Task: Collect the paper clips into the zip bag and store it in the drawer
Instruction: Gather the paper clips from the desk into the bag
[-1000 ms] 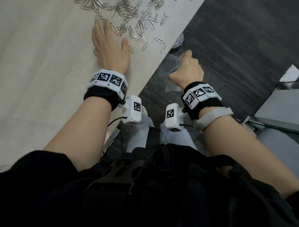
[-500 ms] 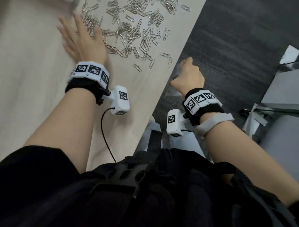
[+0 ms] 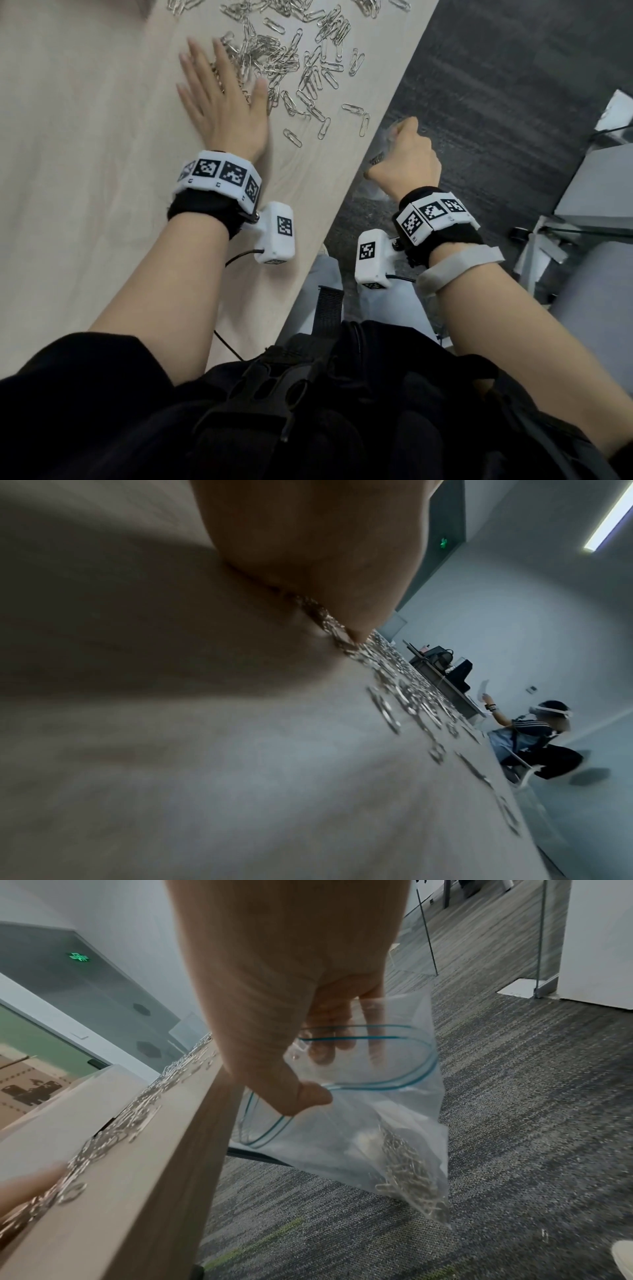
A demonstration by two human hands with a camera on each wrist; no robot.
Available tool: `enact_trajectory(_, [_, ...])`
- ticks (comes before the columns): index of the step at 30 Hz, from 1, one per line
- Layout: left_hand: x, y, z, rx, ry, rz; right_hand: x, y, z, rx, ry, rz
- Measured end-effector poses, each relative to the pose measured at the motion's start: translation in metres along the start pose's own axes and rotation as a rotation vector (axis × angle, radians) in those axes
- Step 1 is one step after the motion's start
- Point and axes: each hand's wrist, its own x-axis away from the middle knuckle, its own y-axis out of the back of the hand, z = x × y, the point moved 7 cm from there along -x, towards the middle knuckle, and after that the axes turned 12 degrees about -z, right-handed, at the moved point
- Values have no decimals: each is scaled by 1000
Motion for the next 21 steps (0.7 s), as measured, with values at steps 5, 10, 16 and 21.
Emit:
enact_trajectory(5, [28, 1, -16, 28, -49, 46, 3, 3, -5, -1, 12, -9])
enact_trajectory(10, [46, 33, -63, 248, -350, -188, 8, 7, -15, -21, 11, -8])
enact_trajectory(16, [98, 1, -149, 348, -626, 428, 14, 22, -34, -39, -5, 7])
enact_trajectory(21, [131, -38, -161, 5, -771, 587, 13, 34, -53, -54, -18, 17])
